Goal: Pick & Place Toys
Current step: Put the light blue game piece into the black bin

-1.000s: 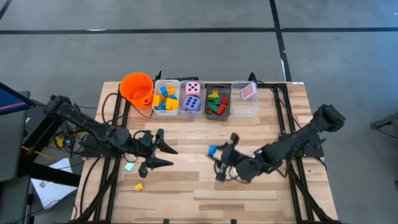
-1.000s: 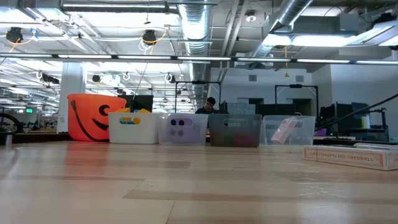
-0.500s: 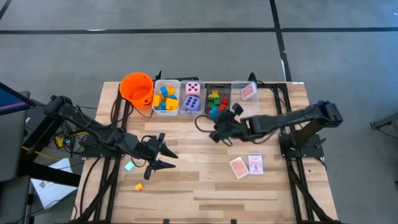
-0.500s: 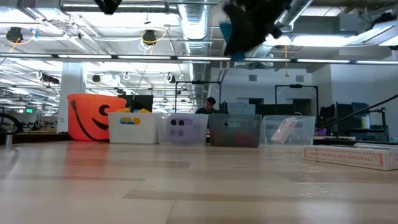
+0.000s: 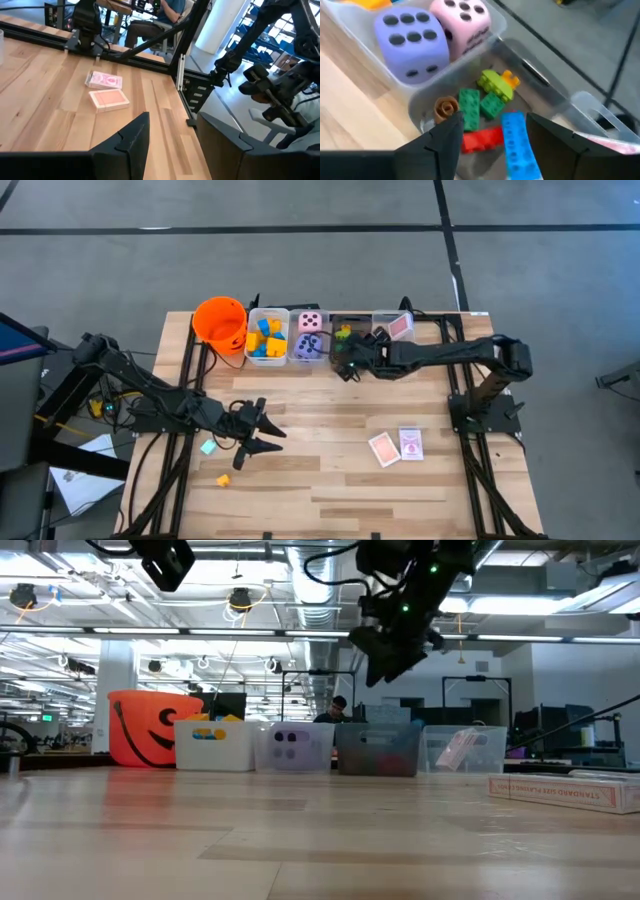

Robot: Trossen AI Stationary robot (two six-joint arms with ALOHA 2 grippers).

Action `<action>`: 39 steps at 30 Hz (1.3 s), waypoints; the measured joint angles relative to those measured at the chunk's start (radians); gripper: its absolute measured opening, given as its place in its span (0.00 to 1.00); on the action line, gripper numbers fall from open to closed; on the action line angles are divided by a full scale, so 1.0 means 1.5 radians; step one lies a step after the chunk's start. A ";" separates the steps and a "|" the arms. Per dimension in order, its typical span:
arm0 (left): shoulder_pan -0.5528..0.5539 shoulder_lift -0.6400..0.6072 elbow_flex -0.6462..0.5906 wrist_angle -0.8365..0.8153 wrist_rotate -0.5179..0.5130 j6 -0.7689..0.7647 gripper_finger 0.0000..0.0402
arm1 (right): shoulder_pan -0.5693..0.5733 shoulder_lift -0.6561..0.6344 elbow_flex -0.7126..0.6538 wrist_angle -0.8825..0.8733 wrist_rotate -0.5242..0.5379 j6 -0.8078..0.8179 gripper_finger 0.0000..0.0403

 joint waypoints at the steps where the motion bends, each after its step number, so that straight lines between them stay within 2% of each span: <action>1: 0.000 0.000 0.000 -0.002 0.000 0.000 0.39 | -0.004 0.003 0.001 0.009 -0.014 -0.009 0.53; 5: 0.000 0.000 0.000 0.000 0.000 -0.001 0.39 | 0.028 0.004 0.001 0.007 -0.038 -0.039 0.55; 9: 0.000 0.000 0.000 -0.001 0.000 0.000 0.40 | 0.126 0.004 0.000 0.023 -0.039 -0.060 0.54; 15: 0.003 0.000 0.000 -0.007 -0.003 0.008 0.40 | 0.312 0.012 0.001 0.133 0.037 -0.082 0.52; 18: 0.017 0.000 0.000 0.019 -0.007 0.048 0.40 | 0.386 0.014 0.000 0.153 0.110 -0.074 0.51; 21: 0.040 0.000 0.000 0.063 -0.066 0.148 0.40 | 0.415 0.025 0.000 0.149 0.169 -0.047 0.50; 26: 0.104 0.000 0.000 0.112 -0.161 0.288 0.40 | 0.389 0.022 0.001 0.148 0.183 -0.060 0.48; 30: 0.163 0.000 0.000 0.124 -0.164 0.335 0.40 | 0.326 0.024 0.000 0.178 0.115 -0.123 0.49; 36: 0.195 -0.039 0.000 0.078 -0.163 0.336 0.40 | 0.240 0.023 0.000 0.378 -0.180 -0.201 0.49; 39: 0.181 -0.058 0.000 0.050 -0.149 0.335 0.40 | 0.236 0.023 0.000 0.453 -0.273 -0.202 0.49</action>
